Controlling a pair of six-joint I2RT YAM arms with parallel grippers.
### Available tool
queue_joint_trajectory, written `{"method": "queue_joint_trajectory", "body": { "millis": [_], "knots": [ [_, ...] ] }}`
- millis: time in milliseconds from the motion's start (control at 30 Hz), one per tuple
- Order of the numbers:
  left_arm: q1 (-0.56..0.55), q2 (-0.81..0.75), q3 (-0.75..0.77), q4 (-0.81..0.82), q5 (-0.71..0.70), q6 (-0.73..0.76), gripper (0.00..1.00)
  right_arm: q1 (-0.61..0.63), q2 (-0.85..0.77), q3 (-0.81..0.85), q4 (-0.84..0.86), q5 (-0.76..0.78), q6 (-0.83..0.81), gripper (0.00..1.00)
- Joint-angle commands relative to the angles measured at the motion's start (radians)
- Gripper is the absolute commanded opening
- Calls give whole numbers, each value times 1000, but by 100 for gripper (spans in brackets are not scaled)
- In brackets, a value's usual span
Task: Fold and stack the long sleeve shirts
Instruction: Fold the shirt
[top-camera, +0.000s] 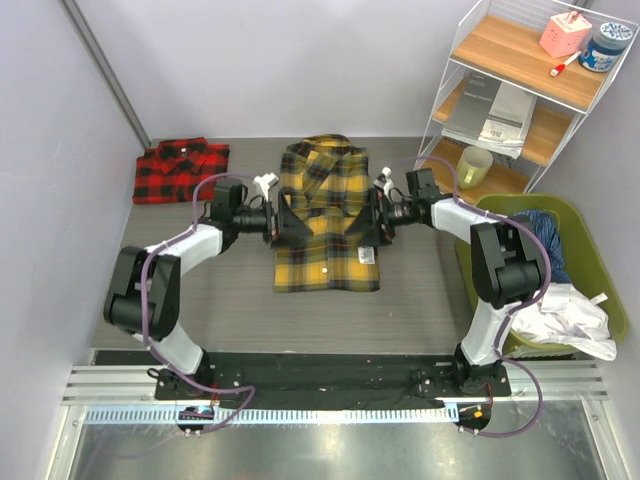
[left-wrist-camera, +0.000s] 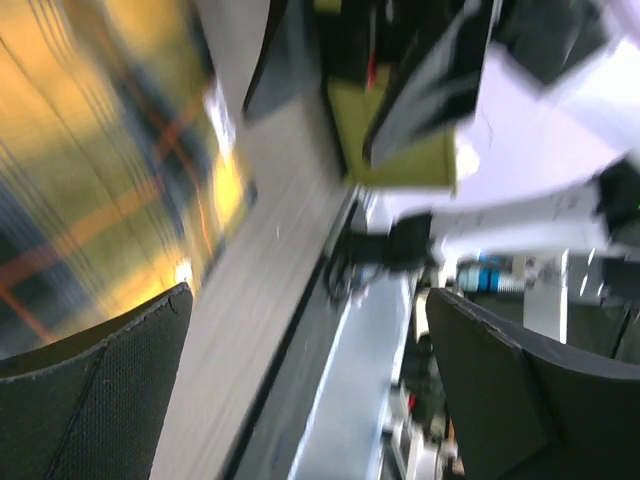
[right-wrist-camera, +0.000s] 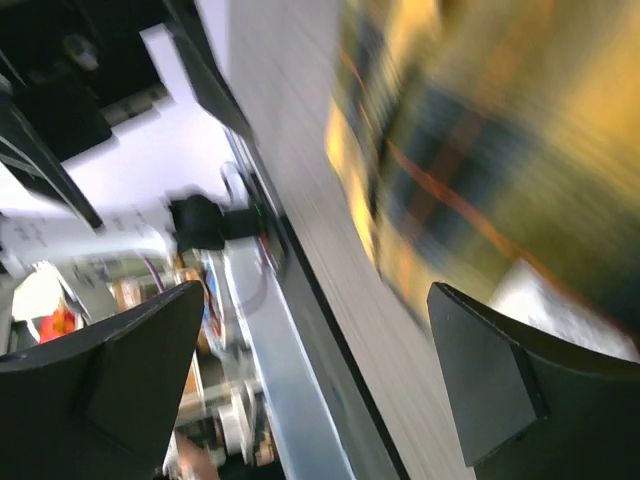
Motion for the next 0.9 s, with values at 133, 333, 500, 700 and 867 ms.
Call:
{"method": "queue_joint_trajectory", "body": {
  "millis": [133, 333, 500, 700, 867],
  "knots": [
    [47, 134, 72, 550, -136, -492, 100, 182, 198, 67, 1013, 59, 852, 100],
    [58, 181, 152, 387, -153, -311, 100, 161, 416, 60, 1042, 62, 804, 99],
    [41, 313, 195, 430, -184, -306, 100, 152, 499, 64, 1022, 61, 747, 98],
    [46, 456, 217, 382, -218, -253, 100, 152, 488, 34, 1016, 71, 729, 98],
    [101, 488, 165, 243, -290, -167, 100, 162, 447, -32, 942, 96, 636, 98]
  ]
}}
